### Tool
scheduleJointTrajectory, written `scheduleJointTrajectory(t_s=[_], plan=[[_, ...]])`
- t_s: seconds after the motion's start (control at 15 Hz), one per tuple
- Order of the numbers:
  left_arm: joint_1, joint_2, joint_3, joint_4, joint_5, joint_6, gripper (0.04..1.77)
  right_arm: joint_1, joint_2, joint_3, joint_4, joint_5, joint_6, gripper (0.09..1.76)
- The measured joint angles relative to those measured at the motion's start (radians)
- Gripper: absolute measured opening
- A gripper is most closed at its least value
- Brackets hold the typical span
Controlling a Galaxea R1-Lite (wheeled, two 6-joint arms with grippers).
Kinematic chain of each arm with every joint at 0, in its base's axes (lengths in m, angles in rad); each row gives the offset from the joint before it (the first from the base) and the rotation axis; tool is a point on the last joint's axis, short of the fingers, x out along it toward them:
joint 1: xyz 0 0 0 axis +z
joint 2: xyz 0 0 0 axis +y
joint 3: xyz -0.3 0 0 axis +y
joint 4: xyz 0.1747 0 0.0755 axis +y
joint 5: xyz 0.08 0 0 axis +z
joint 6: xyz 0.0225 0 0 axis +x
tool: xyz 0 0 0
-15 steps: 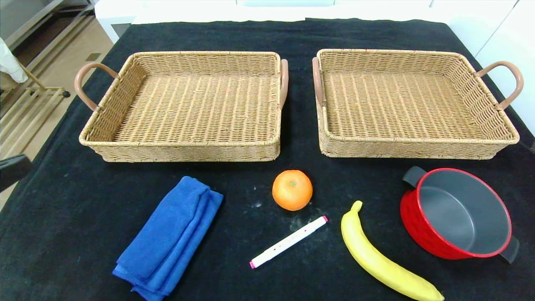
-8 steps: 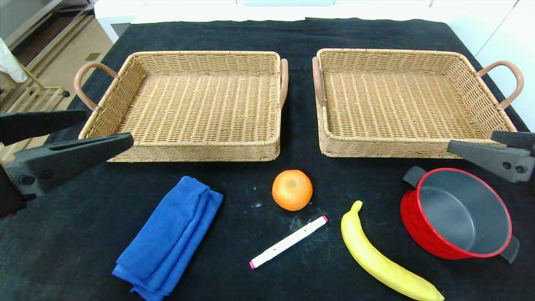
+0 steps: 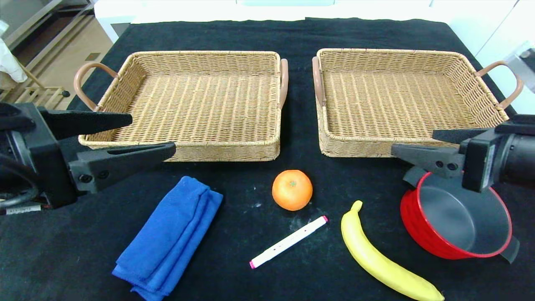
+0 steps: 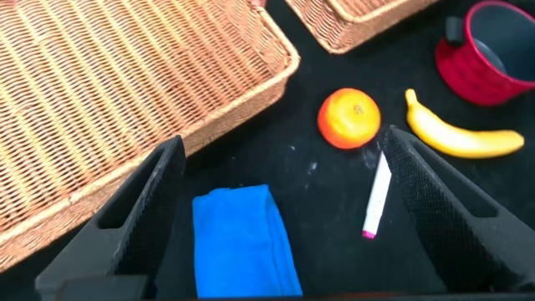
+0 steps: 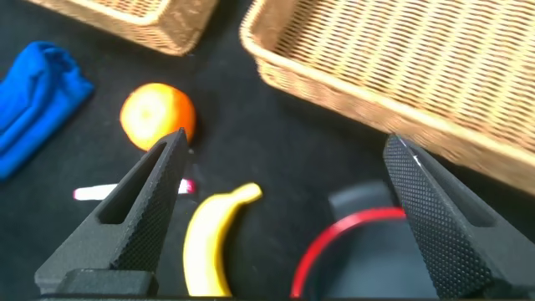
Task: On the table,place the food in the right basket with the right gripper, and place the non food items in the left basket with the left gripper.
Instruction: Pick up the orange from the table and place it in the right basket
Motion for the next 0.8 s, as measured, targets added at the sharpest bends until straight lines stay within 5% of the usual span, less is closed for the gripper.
scheduleJointTrajectory(t_s=[0.8], plan=[[-0.018, -0.044, 0.018, 0.044, -0.007, 0.053, 1.72, 0.244, 0.281, -0.151, -0.009, -0.135, -0.006, 1.71]])
